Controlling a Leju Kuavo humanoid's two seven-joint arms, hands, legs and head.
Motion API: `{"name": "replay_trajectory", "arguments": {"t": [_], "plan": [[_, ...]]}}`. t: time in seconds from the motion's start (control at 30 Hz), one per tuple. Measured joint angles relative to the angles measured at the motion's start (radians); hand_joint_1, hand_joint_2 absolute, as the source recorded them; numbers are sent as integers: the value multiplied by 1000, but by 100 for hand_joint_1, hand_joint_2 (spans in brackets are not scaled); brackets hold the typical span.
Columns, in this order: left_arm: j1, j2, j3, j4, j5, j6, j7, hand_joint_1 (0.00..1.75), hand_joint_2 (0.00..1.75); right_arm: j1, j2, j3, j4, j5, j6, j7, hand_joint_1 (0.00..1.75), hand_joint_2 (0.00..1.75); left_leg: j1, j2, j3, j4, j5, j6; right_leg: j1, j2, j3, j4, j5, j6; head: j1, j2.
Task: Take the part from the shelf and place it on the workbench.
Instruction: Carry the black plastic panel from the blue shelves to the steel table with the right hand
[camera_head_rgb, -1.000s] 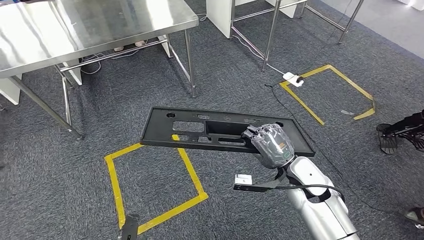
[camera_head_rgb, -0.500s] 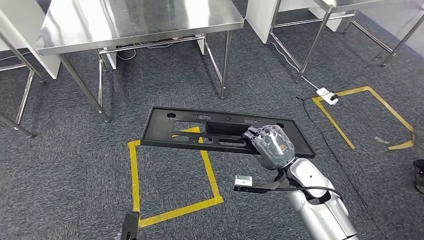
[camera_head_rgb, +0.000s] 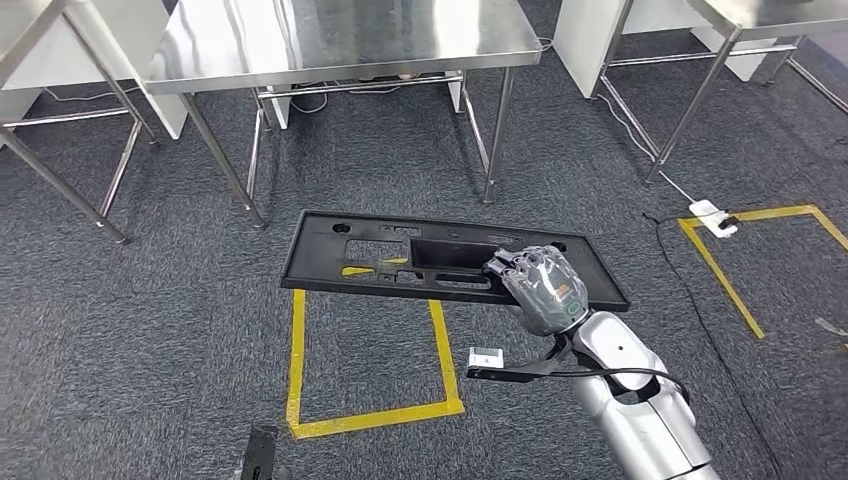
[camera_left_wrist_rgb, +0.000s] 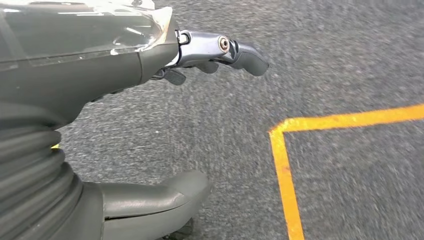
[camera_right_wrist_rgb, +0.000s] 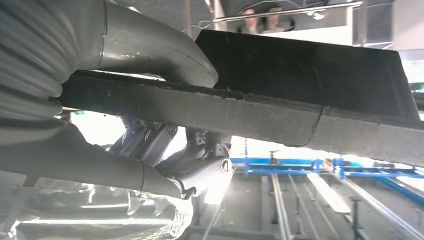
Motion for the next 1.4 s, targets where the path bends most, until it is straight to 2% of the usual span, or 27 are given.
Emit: {"name": "replay_trajectory", "arguments": {"t": [0.03,0.1,0.13,0.17,0.23,0.27,0.33,0.4,0.43,0.47,0.5,0.53,0.57,0.6,0.63,0.67,0.73,0.8,0.87,0.9,1.13,1.2,1.3,1.4], "plan": [[0,1,0,0,0,0,1,0,175,0,0,0,0,0,0,0,173,175,2,8,23,-48,31,-1,0,-11,2,0,-2,2,0,0],[-1,2,0,0,-3,-1,2,0,175,0,0,0,0,0,0,0,173,175,0,52,97,-185,91,4,5,-29,9,1,-9,10,-2,0],[-3,2,0,-1,-4,-1,3,0,175,-1,0,0,0,0,0,0,173,175,-3,69,123,-233,107,9,8,-38,12,1,-12,15,-2,0],[-5,2,0,-1,-5,-2,4,0,175,-2,0,0,0,0,-1,0,173,175,-7,80,136,-257,112,14,12,-46,15,1,-15,20,-2,0],[-8,1,0,-1,-6,-2,6,0,175,-3,1,0,0,0,-2,1,173,175,-15,60,134,-263,111,25,15,-66,21,-2,-19,31,0,0],[-8,1,0,-1,-6,-2,7,0,175,-3,2,0,0,0,-2,2,173,175,-15,49,137,-267,113,32,14,-67,21,0,-22,36,0,0],[-8,1,0,-1,-6,-2,8,0,175,-3,3,0,0,2,-5,3,173,175,-12,26,143,-278,120,46,10,-27,4,40,-47,42,1,0],[-11,0,-1,-1,-7,-5,8,0,175,0,4,0,0,2,-9,4,173,175,-9,1,145,-282,124,53,4,26,-54,157,-97,37,5,0],[-12,-2,-1,-1,-8,-6,8,0,175,3,4,0,0,3,-11,4,173,175,-9,-13,144,-282,124,55,4,36,-89,225,-120,35,8,0],[-11,-2,-1,-1,-8,-7,9,0,175,8,3,0,0,3,-12,4,173,175,-9,-29,144,-281,124,56,4,41,-117,273,-130,37,9,0],[-11,-3,-1,-1,-9,-7,10,0,175,13,2,0,0,4,-12,5,173,175,-9,-45,144,-280,124,55,4,44,-127,283,-124,44,9,0],[-10,-3,-1,-1,-9,-7,10,0,175,16,2,0,0,5,-12,6,173,175,-8,-60,144,-278,123,55,3,48,-116,251,-101,54,9,0],[-10,-3,-1,-1,-9,-7,10,0,175,18,2,0,0,6,-12,6,173,175,-7,-75,144,-275,122,53,-1,56,-88,184,-67,65,9,0],[-10,-3,-1,-1,-8,-7,10,0,175,19,1,0,0,6,-12,7,173,175,-7,-87,144,-270,120,49,-5,69,-58,115,-41,71,10,0],[-10,-3,-1,-1,-8,-7,10,0,175,18,1,0,0,7,-12,8,173,175,-8,-97,142,-266,118,44,-6,80,-32,60,-21,70,10,0],[-9,-3,-1,-1,-7,-8,10,0,175,19,1,0,0,8,-12,9,173,175,-10,-105,139,-263,117,39,-6,88,-18,29,-12,64,10,0],[-6,-3,-1,-1,-5,-8,8,0,175,19,4,0,-1,10,-14,12,173,175,-10,-113,135,-265,118,30,-2,85,-13,20,-9,45,8,0],[-3,-3,0,-1,-3,-8,7,0,175,19,6,0,-1,12,-15,15,173,175,-8,-111,135,-269,122,37,-3,84,-12,16,-5,36,7,0],[-3,-3,0,-1,-2,-8,7,0,175,19,7,-1,-1,13,-16,17,173,175,-7,-105,137,-271,123,53,-3,86,-12,14,-2,34,6,0],[-3,-3,0,-1,-2,-9,7,0,175,20,8,-1,-1,13,-17,17,173,175,-7,-104,138,-272,123,56,-1,87,-12,14,-2,33,5,0],[-3,-3,0,-1,-2,-11,7,0,175,22,7,-1,-1,14,-17,17,173,175,-4,-97,141,-277,123,55,7,91,-13,14,-2,27,5,0],[-3,-3,0,-1,-2,-11,7,0,175,22,7,-1,-1,14,-17,17,173,175,-4,-96,141,-277,123,48,8,91,-13,14,-2,27,4,0],[-3,-4,0,-1,-3,-11,7,0,175,22,7,-1,-1,14,-17,17,173,175,-2,-96,141,-278,122,27,8,91,-14,15,-3,25,5,0],[-3,-4,0,-1,-2,-12,11,0,175,22,7,-1,-1,14,-17,17,173,175,-4,-96,141,-278,121,20,8,91,-14,15,-3,25,5,0]]}}
